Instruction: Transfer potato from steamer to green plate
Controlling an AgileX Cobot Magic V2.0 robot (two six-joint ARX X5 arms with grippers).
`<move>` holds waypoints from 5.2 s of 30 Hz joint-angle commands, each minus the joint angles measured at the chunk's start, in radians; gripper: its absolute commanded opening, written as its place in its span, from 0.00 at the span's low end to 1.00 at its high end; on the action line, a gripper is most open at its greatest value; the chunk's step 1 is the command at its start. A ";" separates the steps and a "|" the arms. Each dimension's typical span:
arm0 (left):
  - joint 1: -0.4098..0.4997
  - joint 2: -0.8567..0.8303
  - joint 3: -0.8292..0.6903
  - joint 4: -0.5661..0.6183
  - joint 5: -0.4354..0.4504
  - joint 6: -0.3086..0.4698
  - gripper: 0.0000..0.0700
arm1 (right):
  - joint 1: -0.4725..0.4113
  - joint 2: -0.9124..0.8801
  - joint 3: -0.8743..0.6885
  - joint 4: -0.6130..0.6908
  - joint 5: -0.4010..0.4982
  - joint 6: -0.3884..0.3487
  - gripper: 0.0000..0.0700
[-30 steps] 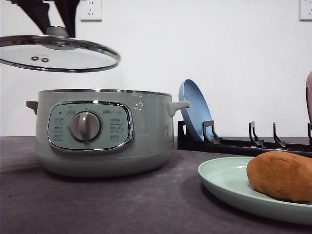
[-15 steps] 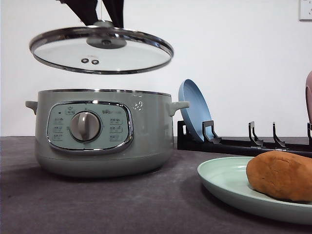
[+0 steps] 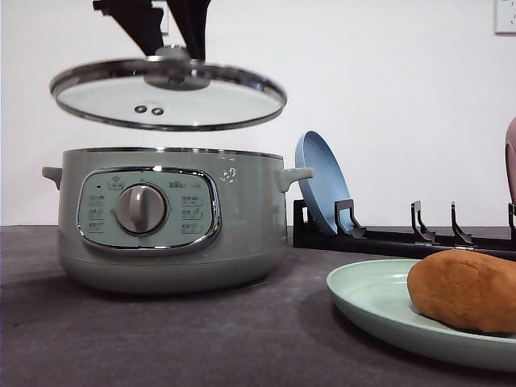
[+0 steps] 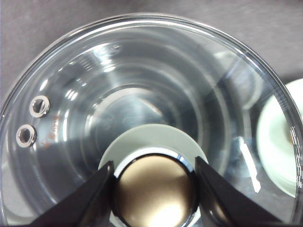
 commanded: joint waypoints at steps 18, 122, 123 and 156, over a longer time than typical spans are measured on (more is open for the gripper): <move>0.011 0.008 -0.048 0.101 -0.005 -0.006 0.00 | 0.005 0.006 0.018 0.005 0.000 0.029 0.98; 0.020 -1.087 -0.934 0.402 0.004 0.020 1.00 | 0.005 -0.001 0.007 0.015 0.002 -0.115 0.98; 0.020 -1.119 -0.957 0.402 0.004 0.011 1.00 | 0.005 -0.005 -0.002 0.023 0.002 -0.115 0.98; 0.020 -1.285 -0.998 0.325 0.004 -0.082 0.04 | 0.006 -0.122 -0.289 0.219 -0.053 -0.036 0.01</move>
